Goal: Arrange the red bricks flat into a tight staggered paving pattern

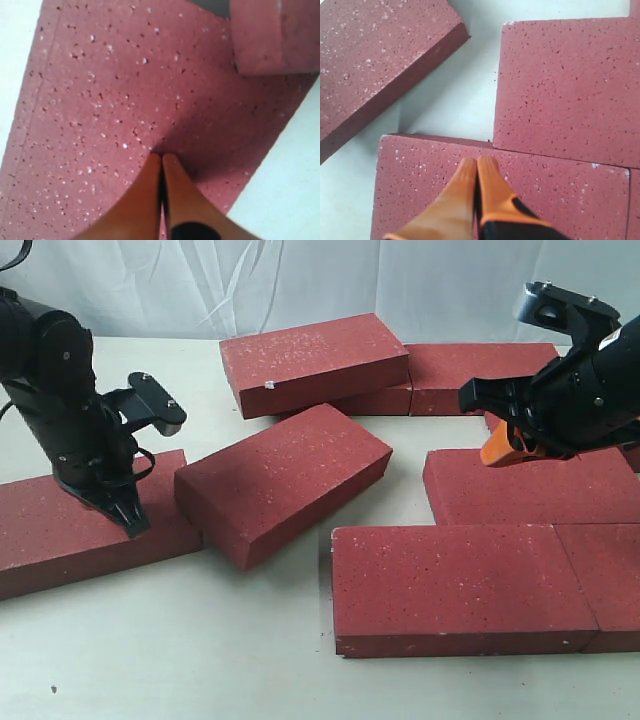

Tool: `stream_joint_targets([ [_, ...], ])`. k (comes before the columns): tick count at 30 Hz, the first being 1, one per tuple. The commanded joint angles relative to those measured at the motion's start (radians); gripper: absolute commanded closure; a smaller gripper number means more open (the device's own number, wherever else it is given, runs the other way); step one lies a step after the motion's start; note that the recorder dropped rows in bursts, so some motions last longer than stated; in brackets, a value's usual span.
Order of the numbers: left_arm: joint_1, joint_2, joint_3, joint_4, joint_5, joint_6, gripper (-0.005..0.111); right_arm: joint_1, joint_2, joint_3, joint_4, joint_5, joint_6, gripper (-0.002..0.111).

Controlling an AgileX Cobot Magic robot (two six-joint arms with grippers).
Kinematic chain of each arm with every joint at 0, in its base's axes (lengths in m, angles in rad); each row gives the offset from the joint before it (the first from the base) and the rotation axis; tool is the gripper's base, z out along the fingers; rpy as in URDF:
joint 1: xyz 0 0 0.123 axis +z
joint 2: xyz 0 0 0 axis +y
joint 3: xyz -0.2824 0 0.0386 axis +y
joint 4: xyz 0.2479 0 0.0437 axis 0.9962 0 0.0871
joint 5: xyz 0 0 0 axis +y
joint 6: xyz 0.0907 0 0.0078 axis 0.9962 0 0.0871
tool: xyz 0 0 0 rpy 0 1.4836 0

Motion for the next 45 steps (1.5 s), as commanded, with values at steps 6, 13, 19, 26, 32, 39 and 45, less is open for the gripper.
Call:
stream_joint_targets([
  [6,-0.002,-0.036,-0.041,-0.081,0.157,0.008,0.107,-0.006,-0.011,0.005,-0.002,-0.008,-0.007,0.109],
  [13,-0.002,-0.075,-0.069,-0.258,0.197,0.154,0.107,-0.006,-0.011,0.005,-0.002,-0.01,-0.007,0.109],
  [19,-0.002,-0.035,-0.069,-0.458,0.205,0.356,0.107,-0.006,-0.011,0.005,-0.002,-0.01,-0.007,0.109],
  [26,-0.002,-0.015,-0.069,-0.458,-0.246,0.233,0.107,-0.006,-0.011,0.005,-0.002,-0.012,-0.007,0.109],
  [32,-0.002,-0.015,-0.069,-0.444,-0.31,0.177,0.107,-0.006,-0.011,0.005,-0.002,-0.012,-0.007,0.109],
  [39,-0.002,-0.015,-0.069,-0.495,-0.191,0.189,0.107,-0.006,-0.011,0.005,-0.002,-0.014,-0.007,0.109],
  [45,-0.002,-0.021,-0.089,-0.565,-0.055,0.269,0.107,-0.006,-0.011,0.005,0.002,-0.021,-0.007,0.109],
])
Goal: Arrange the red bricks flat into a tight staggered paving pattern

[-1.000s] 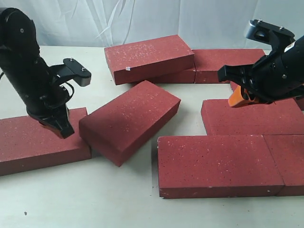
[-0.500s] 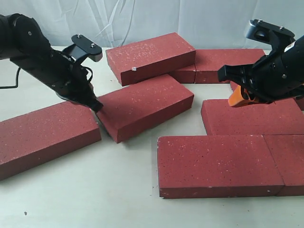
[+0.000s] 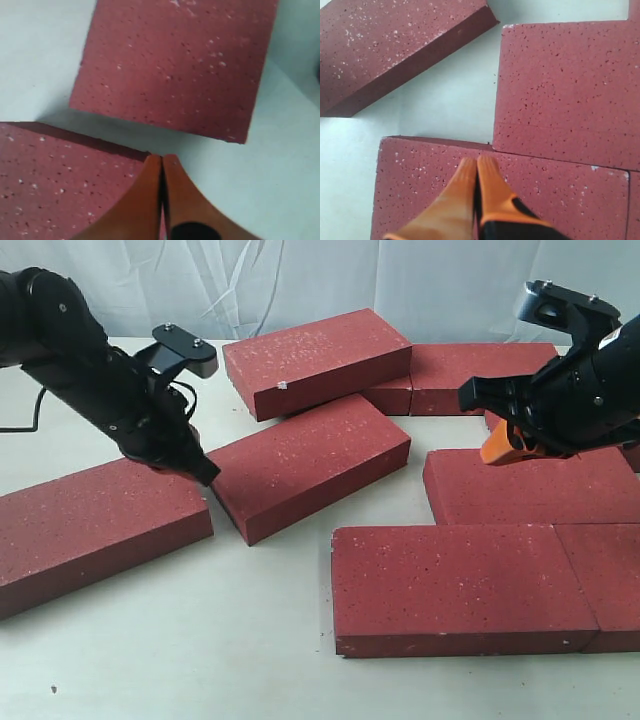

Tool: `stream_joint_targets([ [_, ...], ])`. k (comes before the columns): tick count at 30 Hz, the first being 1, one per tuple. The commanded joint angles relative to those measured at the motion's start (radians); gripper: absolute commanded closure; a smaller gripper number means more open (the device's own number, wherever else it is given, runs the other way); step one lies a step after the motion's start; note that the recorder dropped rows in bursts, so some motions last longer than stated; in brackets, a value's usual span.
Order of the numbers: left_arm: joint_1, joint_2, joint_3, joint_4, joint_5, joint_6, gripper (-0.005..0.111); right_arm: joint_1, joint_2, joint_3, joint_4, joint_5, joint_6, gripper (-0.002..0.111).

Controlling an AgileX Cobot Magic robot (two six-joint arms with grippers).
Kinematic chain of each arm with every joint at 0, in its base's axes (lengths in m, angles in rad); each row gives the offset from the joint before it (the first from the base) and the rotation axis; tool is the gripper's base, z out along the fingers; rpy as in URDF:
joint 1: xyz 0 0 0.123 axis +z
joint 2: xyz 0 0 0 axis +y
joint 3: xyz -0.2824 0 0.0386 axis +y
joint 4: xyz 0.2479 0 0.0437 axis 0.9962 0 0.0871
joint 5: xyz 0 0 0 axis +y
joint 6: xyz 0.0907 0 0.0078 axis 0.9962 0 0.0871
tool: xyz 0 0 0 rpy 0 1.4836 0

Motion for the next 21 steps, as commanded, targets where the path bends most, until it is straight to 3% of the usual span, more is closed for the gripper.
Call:
stream_joint_targets([
  [1,-0.004,-0.006,-0.027,-0.094,0.105,0.05,0.107,-0.006,-0.011,0.005,0.002,-0.017,-0.007,0.109],
  [6,-0.067,-0.006,-0.037,-0.173,0.191,0.257,0.107,-0.006,-0.011,0.005,0.016,-0.021,-0.007,0.109],
  [15,-0.181,0.071,-0.037,-0.168,0.029,0.262,0.107,0.0,-0.011,0.005,0.017,-0.022,-0.007,0.109],
  [21,-0.191,0.133,-0.037,-0.138,0.035,0.294,0.107,0.0,-0.011,0.005,0.017,-0.022,-0.007,0.109],
])
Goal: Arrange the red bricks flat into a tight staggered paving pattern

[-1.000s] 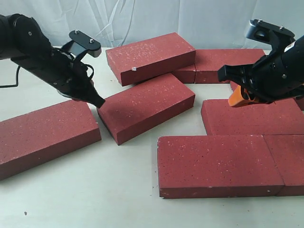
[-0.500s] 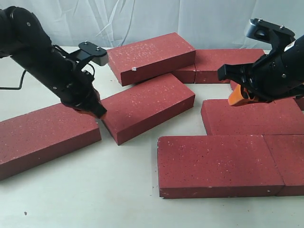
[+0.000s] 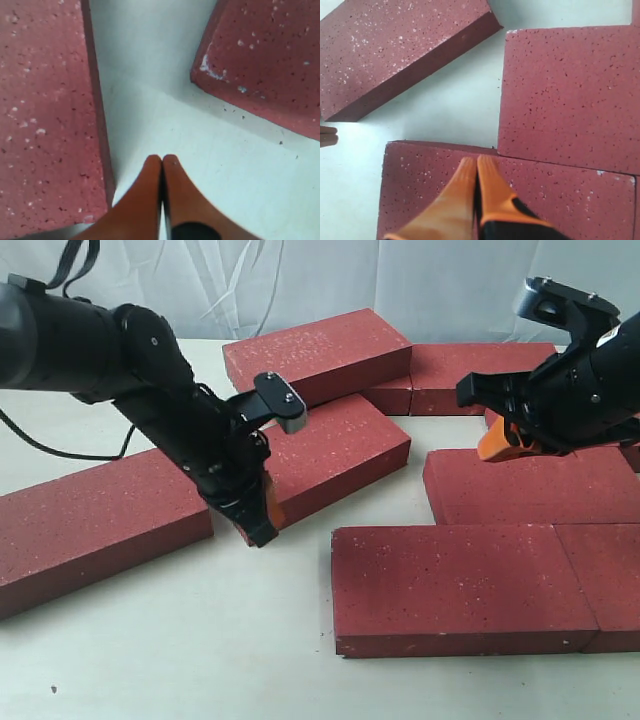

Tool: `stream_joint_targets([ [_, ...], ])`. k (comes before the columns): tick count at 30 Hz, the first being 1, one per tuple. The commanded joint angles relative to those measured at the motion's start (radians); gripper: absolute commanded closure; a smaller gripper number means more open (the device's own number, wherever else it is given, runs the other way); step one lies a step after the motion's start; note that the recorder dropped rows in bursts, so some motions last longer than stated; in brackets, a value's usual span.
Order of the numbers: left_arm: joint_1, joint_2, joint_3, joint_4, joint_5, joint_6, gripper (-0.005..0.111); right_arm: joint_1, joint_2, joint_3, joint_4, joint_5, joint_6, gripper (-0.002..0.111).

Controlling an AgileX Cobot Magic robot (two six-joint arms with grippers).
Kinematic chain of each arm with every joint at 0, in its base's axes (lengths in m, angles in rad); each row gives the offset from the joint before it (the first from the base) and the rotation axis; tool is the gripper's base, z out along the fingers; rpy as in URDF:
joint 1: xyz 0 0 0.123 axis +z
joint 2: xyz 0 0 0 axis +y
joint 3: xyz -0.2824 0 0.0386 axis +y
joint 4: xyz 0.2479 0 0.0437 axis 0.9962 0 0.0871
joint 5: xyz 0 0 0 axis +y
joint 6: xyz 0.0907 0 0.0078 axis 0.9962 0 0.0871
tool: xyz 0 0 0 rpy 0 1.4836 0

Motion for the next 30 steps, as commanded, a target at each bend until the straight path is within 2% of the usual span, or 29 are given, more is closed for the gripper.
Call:
stream_joint_targets([
  [1,-0.006,0.042,-0.005,0.018,-0.006,0.016,0.107,-0.001,-0.011,0.005,0.001,-0.007,-0.007,0.109],
  [8,-0.006,0.071,-0.005,0.121,-0.031,0.016,0.107,-0.001,-0.011,0.005,0.001,-0.007,-0.007,0.109],
  [22,-0.004,0.074,-0.005,0.202,-0.215,0.016,0.107,-0.001,-0.011,0.005,-0.001,-0.007,-0.007,0.109],
  [30,-0.004,0.074,-0.005,0.326,-0.28,0.009,0.107,-0.001,-0.011,0.005,-0.005,-0.007,-0.007,0.109],
])
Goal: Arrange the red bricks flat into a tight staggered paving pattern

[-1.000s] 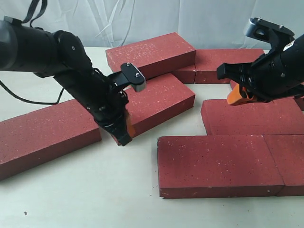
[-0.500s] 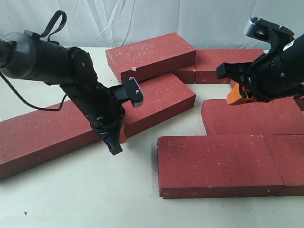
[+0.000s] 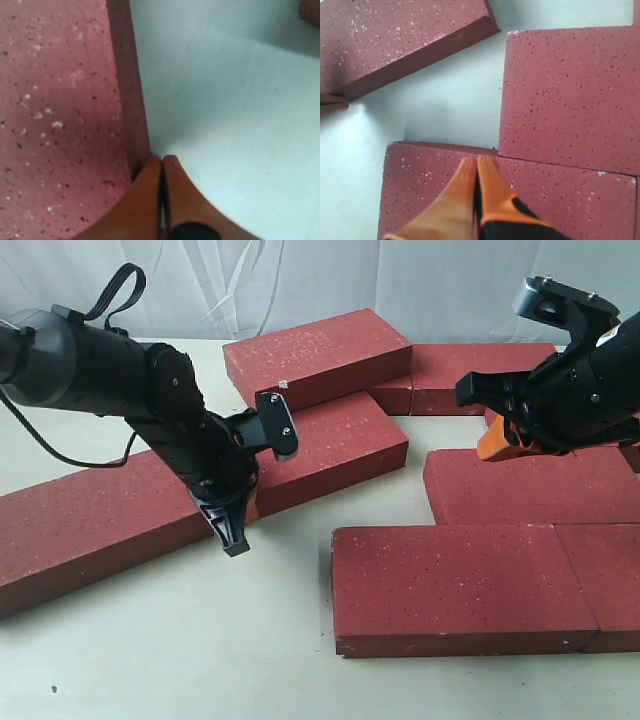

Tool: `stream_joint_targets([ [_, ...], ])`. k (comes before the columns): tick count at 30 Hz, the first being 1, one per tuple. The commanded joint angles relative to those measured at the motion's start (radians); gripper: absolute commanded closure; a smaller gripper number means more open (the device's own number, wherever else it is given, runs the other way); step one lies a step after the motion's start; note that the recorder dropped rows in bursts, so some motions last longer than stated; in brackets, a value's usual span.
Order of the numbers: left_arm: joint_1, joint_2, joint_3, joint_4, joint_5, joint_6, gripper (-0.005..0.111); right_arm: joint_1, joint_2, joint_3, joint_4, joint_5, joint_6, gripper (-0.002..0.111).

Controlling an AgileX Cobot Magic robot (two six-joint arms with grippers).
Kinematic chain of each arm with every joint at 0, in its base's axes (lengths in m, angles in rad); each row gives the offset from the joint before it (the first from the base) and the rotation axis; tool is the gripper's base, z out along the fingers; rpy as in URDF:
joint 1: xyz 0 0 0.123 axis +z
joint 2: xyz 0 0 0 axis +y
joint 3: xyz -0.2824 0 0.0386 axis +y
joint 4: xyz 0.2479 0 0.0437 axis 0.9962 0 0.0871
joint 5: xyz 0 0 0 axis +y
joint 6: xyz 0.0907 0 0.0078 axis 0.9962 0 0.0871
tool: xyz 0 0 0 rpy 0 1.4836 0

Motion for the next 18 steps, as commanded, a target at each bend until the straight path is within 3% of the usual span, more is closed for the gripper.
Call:
stream_joint_targets([
  [1,-0.002,-0.002,-0.005,0.069,-0.12,-0.006,0.107,-0.001,-0.011,0.005,-0.007,-0.005,-0.007,0.109],
  [6,0.006,-0.002,-0.005,0.173,-0.174,-0.081,0.107,-0.001,-0.011,0.005,-0.007,-0.007,-0.007,0.109],
  [18,0.078,-0.002,-0.005,0.148,-0.233,-0.082,0.107,-0.001,-0.011,0.005,-0.007,-0.009,-0.007,0.109],
])
